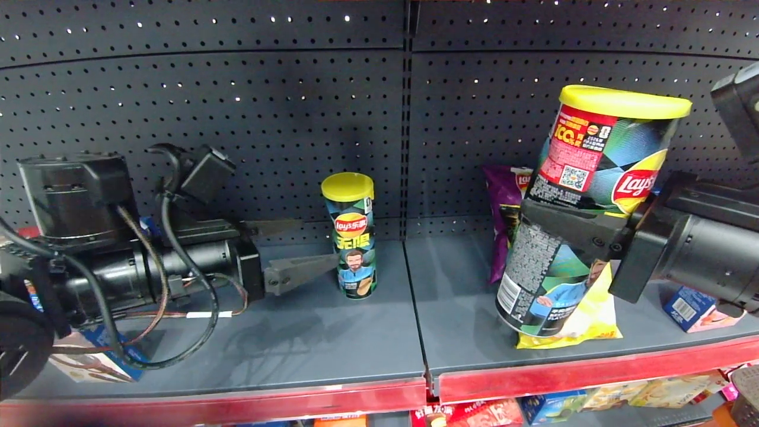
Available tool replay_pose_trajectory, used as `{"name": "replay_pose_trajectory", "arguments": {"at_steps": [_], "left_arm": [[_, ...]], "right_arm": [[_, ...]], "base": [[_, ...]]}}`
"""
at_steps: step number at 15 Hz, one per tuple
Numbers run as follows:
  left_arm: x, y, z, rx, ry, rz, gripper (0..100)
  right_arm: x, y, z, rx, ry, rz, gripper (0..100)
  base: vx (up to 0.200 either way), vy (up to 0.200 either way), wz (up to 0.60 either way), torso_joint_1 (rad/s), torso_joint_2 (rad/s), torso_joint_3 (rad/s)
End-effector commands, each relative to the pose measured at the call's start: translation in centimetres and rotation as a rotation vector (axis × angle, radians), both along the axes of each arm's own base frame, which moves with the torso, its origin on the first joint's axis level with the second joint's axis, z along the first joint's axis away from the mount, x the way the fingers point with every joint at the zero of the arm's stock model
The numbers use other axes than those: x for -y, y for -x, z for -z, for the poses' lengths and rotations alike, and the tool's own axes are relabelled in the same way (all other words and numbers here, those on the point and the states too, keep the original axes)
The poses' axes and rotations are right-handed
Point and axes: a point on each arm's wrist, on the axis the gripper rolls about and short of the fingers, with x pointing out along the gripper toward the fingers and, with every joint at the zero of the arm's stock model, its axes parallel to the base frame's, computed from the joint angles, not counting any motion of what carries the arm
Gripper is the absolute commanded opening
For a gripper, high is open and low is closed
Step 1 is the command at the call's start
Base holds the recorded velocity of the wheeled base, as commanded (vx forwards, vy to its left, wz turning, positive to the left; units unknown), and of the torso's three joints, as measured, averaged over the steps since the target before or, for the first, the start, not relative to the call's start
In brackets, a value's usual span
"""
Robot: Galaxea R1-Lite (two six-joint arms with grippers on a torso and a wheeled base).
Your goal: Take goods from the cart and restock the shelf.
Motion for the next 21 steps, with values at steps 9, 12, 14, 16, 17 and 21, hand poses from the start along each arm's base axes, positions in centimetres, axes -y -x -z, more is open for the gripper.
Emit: {"name": "replay_pose_trajectory", "arguments": {"at_steps": [9,12,14,16,17,21], "left_arm": [[3.5,-8.2,2.7,-0.036,-0.048,-0.124,100],[4.4,-8.9,2.8,-0.028,-0.043,-0.106,100],[4.6,-9.4,2.9,-0.011,-0.033,-0.108,100],[4.6,-9.4,3.1,-0.013,-0.034,-0.108,100],[4.8,-9.3,3.1,-0.013,-0.034,-0.100,100],[5.1,-9.3,3.0,-0.010,-0.031,-0.096,100]], "right_arm": [[-0.7,-0.9,-0.3,0.010,-0.008,0.002,0],[-0.8,-1.0,-0.2,0.008,-0.006,0.002,0],[-0.8,-1.0,-0.1,0.006,-0.004,0.000,0],[-0.8,-1.0,-0.1,0.007,-0.005,0.000,0],[-0.8,-1.0,-0.1,0.006,-0.004,0.000,0],[-0.8,-1.0,-0.1,0.007,-0.005,0.000,0]], "base": [[0.000,0.000,0.00,0.000,0.00,0.000],[0.000,0.000,0.00,0.000,0.00,0.000],[0.000,0.000,0.00,0.000,0.00,0.000],[0.000,0.000,0.00,0.000,0.00,0.000],[0.000,0.000,0.00,0.000,0.00,0.000],[0.000,0.000,0.00,0.000,0.00,0.000]]}}
